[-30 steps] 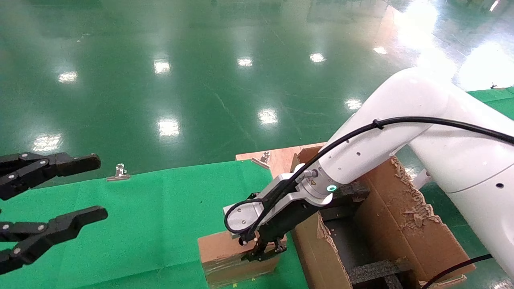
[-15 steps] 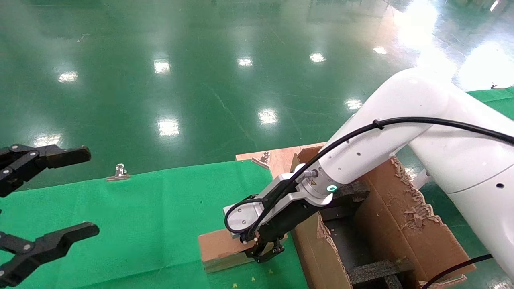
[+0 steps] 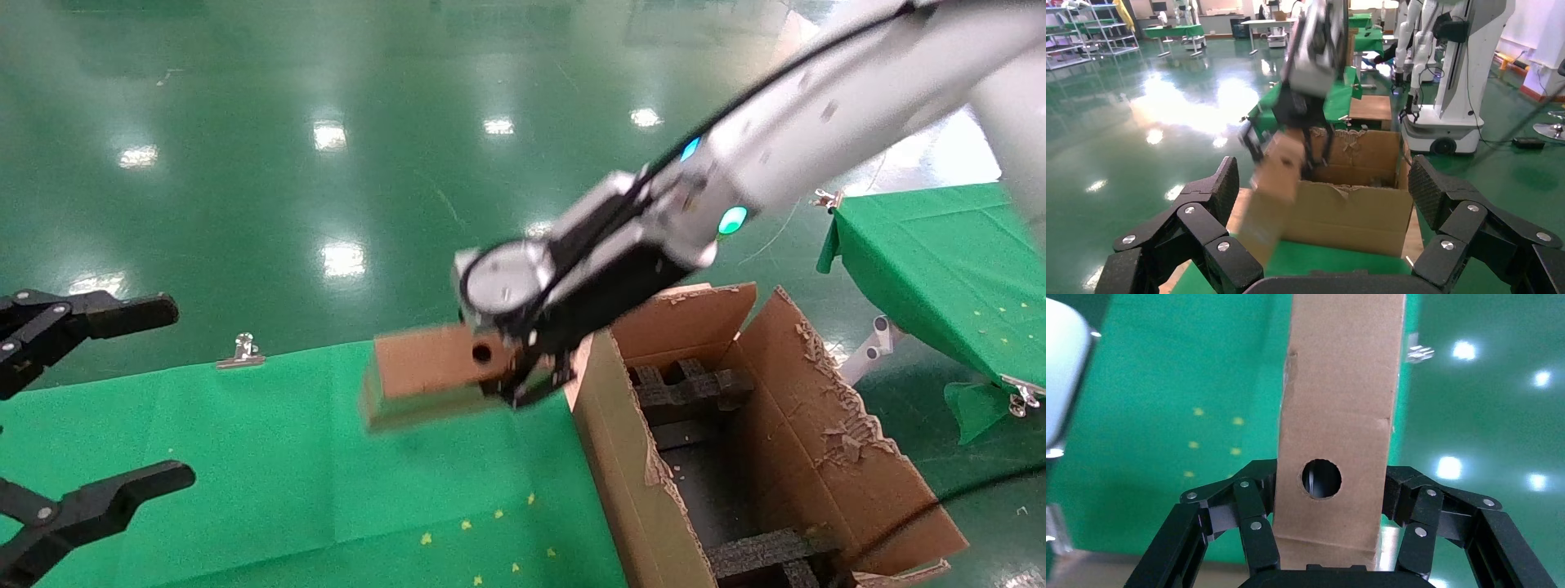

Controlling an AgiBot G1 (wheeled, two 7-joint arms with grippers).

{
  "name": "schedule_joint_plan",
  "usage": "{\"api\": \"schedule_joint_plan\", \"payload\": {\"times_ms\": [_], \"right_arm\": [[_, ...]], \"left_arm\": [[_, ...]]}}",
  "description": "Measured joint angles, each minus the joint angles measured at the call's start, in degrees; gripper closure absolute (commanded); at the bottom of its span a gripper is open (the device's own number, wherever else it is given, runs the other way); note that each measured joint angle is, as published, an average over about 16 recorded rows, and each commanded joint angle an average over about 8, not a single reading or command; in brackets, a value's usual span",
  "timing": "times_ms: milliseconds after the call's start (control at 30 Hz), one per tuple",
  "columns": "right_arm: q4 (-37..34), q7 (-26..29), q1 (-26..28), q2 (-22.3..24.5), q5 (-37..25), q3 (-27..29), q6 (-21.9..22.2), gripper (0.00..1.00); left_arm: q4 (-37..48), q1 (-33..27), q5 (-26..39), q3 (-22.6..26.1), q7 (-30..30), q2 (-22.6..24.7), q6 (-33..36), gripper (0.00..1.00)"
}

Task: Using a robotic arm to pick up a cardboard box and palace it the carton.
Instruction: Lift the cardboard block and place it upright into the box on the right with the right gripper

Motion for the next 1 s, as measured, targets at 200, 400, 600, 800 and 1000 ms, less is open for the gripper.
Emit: {"api": "schedule_joint_plan", "payload": {"times_ms": [200, 400, 600, 800, 1000], "right_arm": [[-4.3, -3.7, 8.1, 0.8, 5.8, -5.7, -0.2, 1.00], [-7.8, -6.6, 14.0, 2.5, 10.8, -12.4, -0.2, 1.00], [-10.3, -8.6, 18.9, 5.9, 14.1, -19.6, -0.3, 1.00], [-12.0, -9.6, 24.2, 11.2, 15.2, -27.3, -0.3, 1.00], [-13.7, -10.2, 29.4, 16.7, 14.5, -35.4, -0.3, 1.00]], "left_arm": [[0.0, 0.0, 0.0, 0.0, 0.0, 0.0, 0.0, 0.00], [0.0, 0.0, 0.0, 0.0, 0.0, 0.0, 0.0, 0.00], [0.0, 0.0, 0.0, 0.0, 0.0, 0.0, 0.0, 0.00], [0.0, 0.0, 0.0, 0.0, 0.0, 0.0, 0.0, 0.00], [0.0, 0.0, 0.0, 0.0, 0.0, 0.0, 0.0, 0.00]]}}
